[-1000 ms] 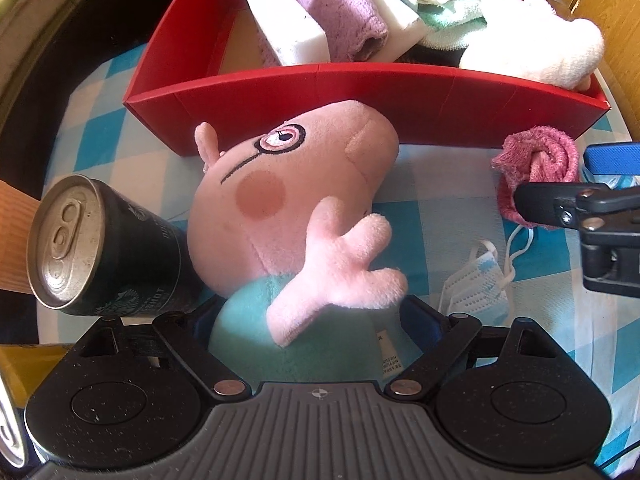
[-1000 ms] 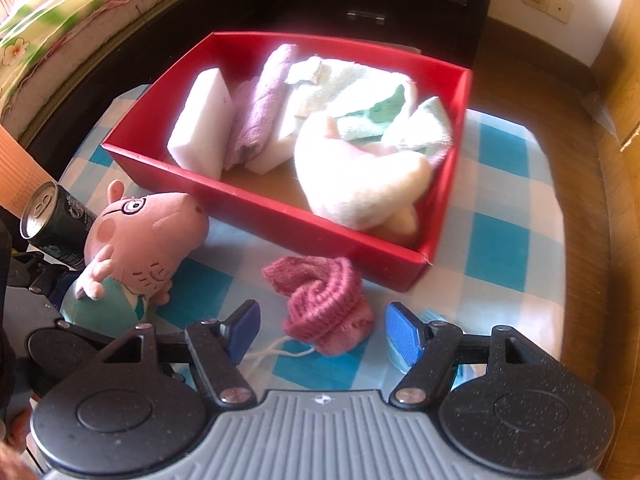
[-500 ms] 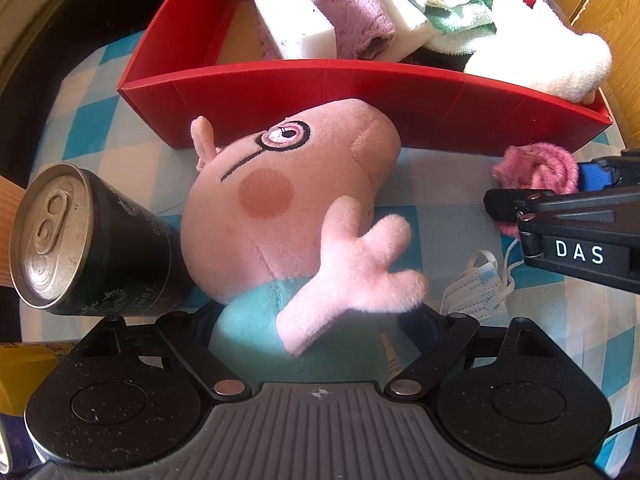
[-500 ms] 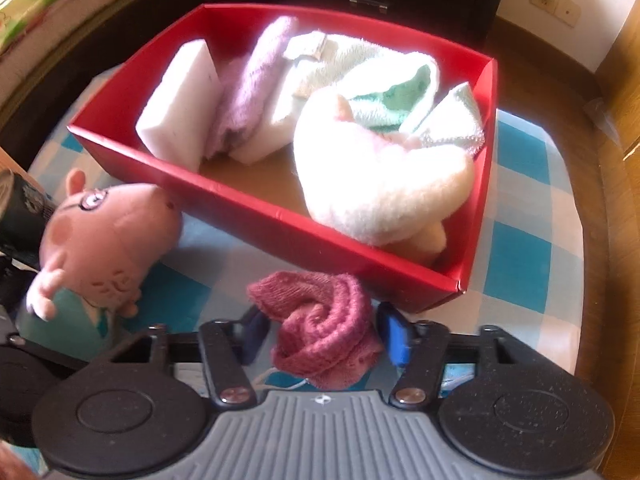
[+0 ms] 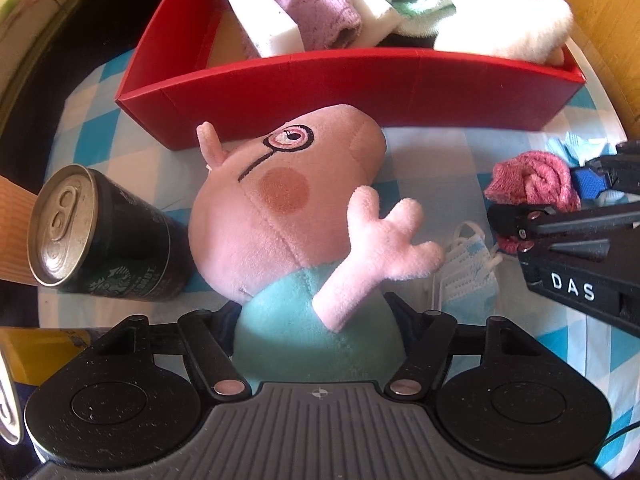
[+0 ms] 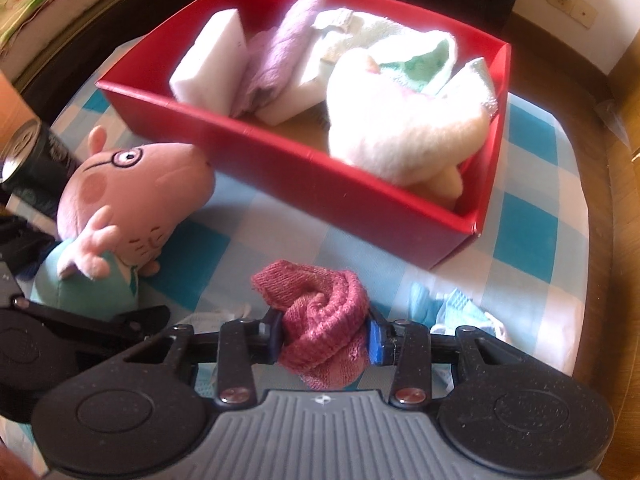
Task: Organize soft objects
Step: 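Lift and carry the pig plush and pink hat over the red box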
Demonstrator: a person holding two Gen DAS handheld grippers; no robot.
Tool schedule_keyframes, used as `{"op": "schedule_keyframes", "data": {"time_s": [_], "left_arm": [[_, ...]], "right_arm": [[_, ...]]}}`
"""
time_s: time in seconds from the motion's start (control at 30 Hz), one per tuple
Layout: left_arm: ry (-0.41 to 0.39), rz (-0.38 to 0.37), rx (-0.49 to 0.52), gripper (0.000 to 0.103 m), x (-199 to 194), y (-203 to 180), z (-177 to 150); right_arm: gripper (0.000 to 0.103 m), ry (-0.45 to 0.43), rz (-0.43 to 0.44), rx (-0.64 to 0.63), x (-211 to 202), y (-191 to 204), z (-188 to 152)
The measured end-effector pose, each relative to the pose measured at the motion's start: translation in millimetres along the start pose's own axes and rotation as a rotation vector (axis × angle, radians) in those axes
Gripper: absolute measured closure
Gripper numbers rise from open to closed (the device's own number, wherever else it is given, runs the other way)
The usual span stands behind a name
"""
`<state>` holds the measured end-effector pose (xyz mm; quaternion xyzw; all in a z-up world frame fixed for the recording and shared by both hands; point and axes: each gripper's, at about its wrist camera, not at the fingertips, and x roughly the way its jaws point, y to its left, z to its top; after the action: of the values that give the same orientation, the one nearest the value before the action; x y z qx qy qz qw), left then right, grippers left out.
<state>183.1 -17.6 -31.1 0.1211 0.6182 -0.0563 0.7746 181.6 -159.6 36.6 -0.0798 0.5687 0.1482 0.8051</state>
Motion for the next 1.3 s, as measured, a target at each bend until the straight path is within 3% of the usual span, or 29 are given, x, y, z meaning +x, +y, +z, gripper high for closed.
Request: {"op": "schedule_keyframes", "data": {"time_s": [0.2,0.37,0.5,0.6,0.7,0.8,0.9,1.3], "left_arm": [[0.037,-0.025,-0.002,0.032,-3,3,-17],[0.034,-0.088,-0.100,0.022,-1,18,-10],[0.023,-0.064,-0.122,0.017,6,20,1],[0.020,-0.067,-0.153,0.017,16,26,9],[0.012,-0.052,-0.119,0.020,18,26,7],[0.009,-0.025,-0.101,0.035,10,19,4],[0.007,-0.002,-0.078,0.038,3,18,2],[-0.077,0.020,-0.069,0.038,-48,4,-21]], "right_arm": [[0.086,0.020,-0.001,-0.026,-2,6,-14],[0.085,0.021,-0.006,-0.018,-6,5,-24],[0.062,0.007,-0.023,-0.018,-4,7,-16],[0.059,0.001,-0.048,-0.007,2,4,-12],[0.062,0.003,-0.023,-0.010,6,-1,-14],[0.079,0.003,-0.018,-0.009,3,-2,-14],[0.087,0.010,-0.009,0.003,-3,-4,-17],[0.089,-0.065,-0.004,0.002,-52,3,-24]]}}
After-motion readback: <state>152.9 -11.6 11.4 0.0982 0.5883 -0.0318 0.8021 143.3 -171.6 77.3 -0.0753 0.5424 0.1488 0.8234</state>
